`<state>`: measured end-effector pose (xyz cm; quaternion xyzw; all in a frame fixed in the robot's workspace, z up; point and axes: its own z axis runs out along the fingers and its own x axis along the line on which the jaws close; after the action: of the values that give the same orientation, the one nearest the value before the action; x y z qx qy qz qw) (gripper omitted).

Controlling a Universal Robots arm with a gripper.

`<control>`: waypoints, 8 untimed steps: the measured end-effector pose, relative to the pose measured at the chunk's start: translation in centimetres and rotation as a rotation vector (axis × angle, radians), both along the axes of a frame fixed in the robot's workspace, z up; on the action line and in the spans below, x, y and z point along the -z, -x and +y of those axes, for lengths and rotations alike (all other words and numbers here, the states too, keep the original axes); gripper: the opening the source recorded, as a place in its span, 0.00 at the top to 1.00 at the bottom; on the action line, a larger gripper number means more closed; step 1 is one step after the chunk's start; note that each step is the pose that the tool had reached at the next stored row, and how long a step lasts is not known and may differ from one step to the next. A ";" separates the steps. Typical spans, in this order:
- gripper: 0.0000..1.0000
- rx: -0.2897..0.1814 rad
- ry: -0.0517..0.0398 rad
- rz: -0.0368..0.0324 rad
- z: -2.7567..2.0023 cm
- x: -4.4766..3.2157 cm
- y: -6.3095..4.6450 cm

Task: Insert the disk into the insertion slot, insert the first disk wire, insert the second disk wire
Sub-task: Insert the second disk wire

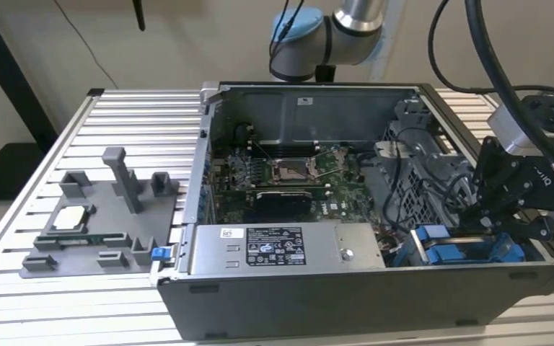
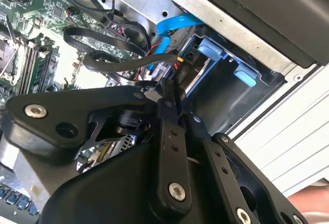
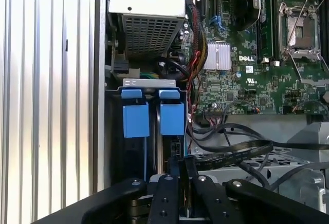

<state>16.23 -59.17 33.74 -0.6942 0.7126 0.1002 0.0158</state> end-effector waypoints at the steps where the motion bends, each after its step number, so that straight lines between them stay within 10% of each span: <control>1: 1.00 0.000 0.0008 0.0000 0.00 0.14 0.0; 5: 1.00 0.000 -0.0016 0.0002 0.00 0.47 0.0; 6: 0.00 0.000 -0.0056 0.0007 0.00 0.56 0.0; 8: 0.00 0.000 -0.0112 0.0040 -0.02 0.31 0.0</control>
<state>16.23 -59.18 33.43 -0.6939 0.7120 0.1055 0.0183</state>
